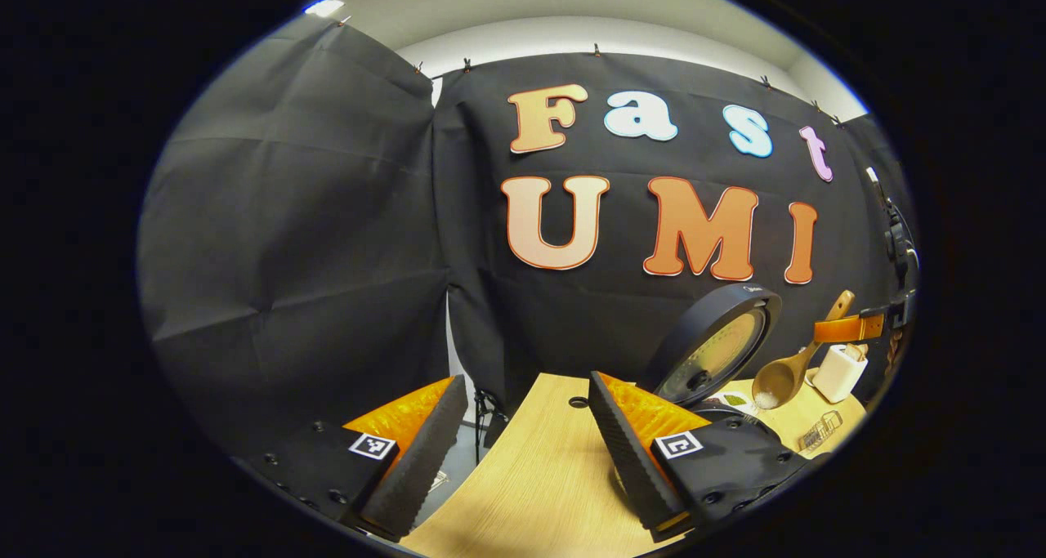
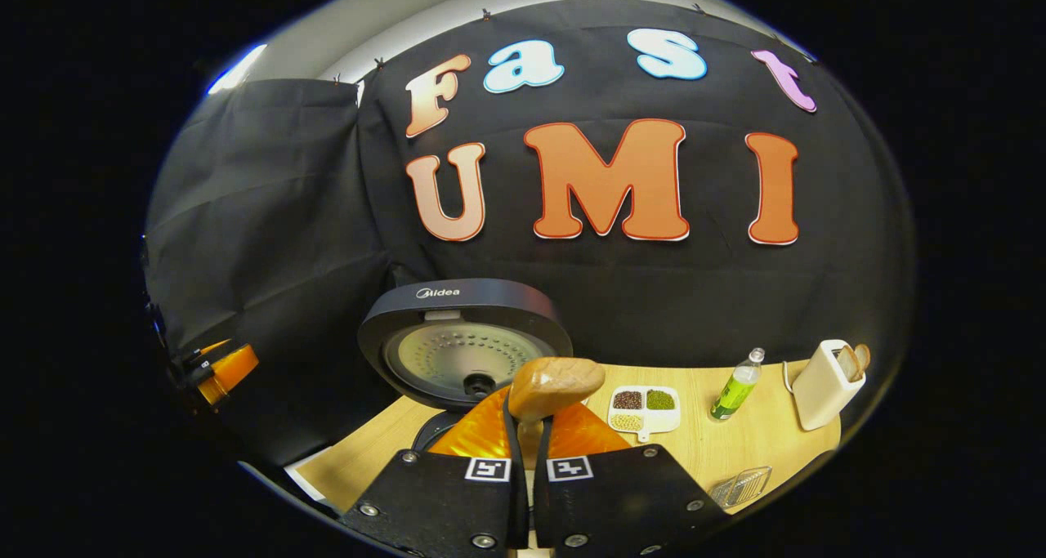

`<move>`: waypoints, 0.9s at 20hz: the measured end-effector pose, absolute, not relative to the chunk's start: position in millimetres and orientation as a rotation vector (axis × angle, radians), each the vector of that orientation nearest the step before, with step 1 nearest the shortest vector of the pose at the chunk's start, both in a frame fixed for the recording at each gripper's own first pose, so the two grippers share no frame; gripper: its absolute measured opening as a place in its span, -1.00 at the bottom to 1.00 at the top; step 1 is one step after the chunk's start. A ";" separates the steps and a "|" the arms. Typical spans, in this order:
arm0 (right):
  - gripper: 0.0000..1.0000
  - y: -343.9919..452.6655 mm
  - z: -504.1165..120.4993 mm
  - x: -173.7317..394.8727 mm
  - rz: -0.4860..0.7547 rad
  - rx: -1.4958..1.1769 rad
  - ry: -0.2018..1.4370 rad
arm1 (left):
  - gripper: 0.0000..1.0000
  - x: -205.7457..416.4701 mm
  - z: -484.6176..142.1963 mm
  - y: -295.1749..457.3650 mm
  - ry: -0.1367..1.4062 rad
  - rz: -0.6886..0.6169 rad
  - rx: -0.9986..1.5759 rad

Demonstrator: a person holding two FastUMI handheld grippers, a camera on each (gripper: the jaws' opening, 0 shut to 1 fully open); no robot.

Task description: Close the left gripper, press the button to open the rice cooker; take a wooden spoon from the chopstick holder with the right hand, scoop a spoonful of rice and pour it into the rice cooker, then put the wooden spoon back into the chopstick holder.

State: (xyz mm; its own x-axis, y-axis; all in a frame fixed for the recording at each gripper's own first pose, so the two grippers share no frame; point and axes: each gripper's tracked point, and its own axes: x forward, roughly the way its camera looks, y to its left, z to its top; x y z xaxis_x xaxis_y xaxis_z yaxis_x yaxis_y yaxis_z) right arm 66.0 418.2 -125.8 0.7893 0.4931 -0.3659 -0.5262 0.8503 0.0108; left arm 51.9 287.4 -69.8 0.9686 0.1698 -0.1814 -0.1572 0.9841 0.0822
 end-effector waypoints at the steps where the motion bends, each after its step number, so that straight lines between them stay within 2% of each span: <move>1: -0.96 418.9 -124.8 64.6 0.554 -0.105 0.362 | 0.94 51.7 -69.0 287.3 0.191 0.165 0.070; 18: -0.96 445.0 -119.0 44.5 0.623 -0.382 0.264 | 0.94 48.3 -69.7 289.1 0.195 0.183 0.038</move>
